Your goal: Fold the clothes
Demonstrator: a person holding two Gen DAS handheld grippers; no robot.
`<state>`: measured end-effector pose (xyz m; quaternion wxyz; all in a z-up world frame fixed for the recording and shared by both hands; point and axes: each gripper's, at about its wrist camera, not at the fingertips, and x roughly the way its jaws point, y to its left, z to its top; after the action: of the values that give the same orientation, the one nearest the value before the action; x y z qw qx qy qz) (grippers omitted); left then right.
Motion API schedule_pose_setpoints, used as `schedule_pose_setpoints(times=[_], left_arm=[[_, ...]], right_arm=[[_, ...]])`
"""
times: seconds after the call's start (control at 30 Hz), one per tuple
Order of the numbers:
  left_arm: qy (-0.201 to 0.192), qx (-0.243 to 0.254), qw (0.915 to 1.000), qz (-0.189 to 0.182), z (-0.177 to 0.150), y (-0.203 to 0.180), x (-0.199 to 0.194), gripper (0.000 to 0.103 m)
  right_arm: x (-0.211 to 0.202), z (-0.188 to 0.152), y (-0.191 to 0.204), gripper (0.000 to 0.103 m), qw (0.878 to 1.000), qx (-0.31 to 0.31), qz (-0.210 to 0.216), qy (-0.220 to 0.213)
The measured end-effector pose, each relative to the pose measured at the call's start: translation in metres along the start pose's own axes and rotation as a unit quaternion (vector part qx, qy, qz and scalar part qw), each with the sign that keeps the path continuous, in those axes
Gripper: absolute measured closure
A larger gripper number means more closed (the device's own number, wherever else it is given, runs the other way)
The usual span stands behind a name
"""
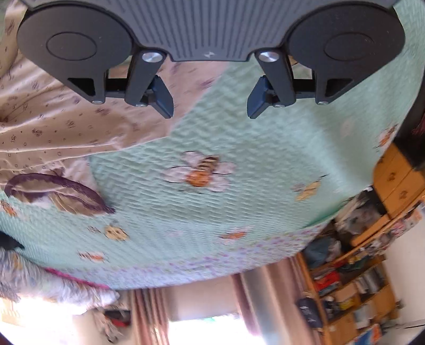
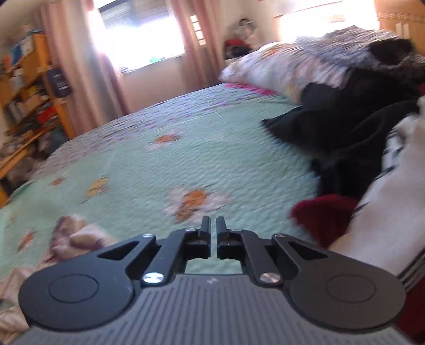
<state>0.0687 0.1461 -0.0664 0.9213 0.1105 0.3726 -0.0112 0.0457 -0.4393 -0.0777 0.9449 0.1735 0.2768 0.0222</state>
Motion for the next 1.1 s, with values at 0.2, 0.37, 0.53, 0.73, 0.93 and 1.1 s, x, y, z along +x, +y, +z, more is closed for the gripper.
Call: schedule_pose_setpoints(times=[0.2,0.37,0.53,0.73,0.93,1.1], left_arm=[[0.018,-0.015,0.9994,-0.027,0.036,-0.021,0.057,0.039],[0.011,0.017,0.9996,-0.018,0.061,-0.04,0.078,0.038],[-0.006,0.09,0.9956,0.023,0.102,-0.067,0.087,0.02],[-0.028,0.119,0.9919,0.035,0.155,-0.103,0.122,0.006],[-0.014,0.161,0.9854,0.052,0.167,-0.137,0.166,0.007],[-0.029,0.252,0.9669,0.026,0.141,-0.175,0.182,0.011]], right_arm=[[0.068,-0.035,0.056,0.053,0.995,0.008,0.067,0.08],[0.111,-0.058,0.09,0.053,0.99,-0.021,0.061,0.125],[0.119,-0.062,0.081,0.059,0.988,-0.007,0.087,0.126],[0.078,-0.061,0.1,0.094,0.987,-0.075,0.129,0.062],[-0.01,-0.047,0.087,0.1,0.976,-0.107,0.189,0.01],[-0.05,-0.046,0.027,0.102,0.989,-0.039,0.145,0.0]])
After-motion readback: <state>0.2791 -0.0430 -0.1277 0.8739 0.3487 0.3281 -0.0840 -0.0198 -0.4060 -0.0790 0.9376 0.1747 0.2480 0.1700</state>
